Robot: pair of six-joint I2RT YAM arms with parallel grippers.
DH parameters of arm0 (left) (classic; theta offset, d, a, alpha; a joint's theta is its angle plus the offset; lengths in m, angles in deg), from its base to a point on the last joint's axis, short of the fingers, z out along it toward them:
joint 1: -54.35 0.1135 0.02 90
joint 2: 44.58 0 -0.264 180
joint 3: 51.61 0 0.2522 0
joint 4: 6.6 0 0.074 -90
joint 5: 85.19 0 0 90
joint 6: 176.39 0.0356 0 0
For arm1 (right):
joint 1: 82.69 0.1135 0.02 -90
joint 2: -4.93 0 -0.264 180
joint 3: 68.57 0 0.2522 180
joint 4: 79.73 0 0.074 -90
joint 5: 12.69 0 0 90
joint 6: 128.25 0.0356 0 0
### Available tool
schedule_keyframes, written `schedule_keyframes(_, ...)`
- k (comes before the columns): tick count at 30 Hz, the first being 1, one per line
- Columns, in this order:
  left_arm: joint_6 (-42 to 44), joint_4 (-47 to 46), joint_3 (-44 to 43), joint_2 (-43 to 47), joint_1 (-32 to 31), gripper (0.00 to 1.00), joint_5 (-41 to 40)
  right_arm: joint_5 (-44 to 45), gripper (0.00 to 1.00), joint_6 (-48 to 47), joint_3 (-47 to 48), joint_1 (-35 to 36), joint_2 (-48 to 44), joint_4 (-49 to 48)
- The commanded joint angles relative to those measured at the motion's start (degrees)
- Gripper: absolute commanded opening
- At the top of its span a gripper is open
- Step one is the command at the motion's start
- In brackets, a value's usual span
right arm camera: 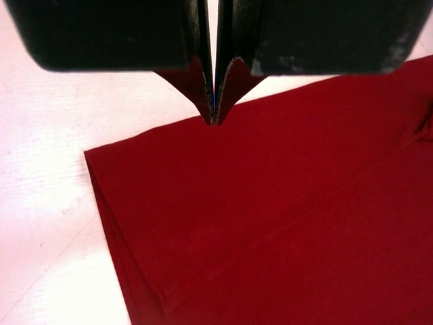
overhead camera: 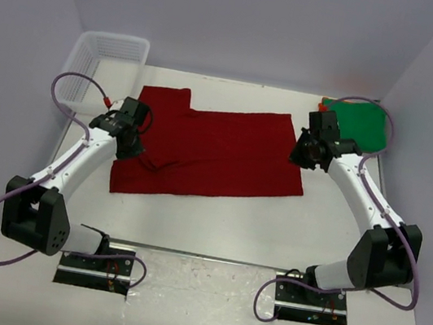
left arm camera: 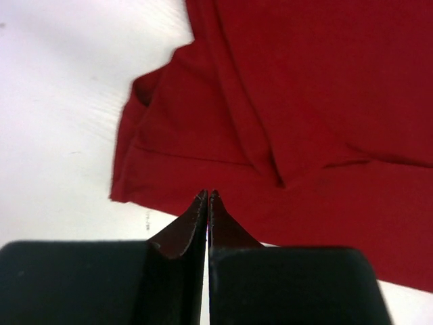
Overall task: Fold and stack the t-shirts
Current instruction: Fold the flattened tshirt in 1/3 of the way
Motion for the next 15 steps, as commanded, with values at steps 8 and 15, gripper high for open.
schedule_keyframes(8, 3.66, -14.72, 8.04, 1.03, -0.89, 0.23, 17.70, -2.76, 0.00, -2.36, -2.43, -0.02, -4.51, -2.98)
schedule_keyframes(15, 3.22, -15.42, 8.83, -1.08, -1.16, 0.00, 17.17, -2.85, 0.00, -2.19, -3.49, 0.07, -4.60, -3.95)
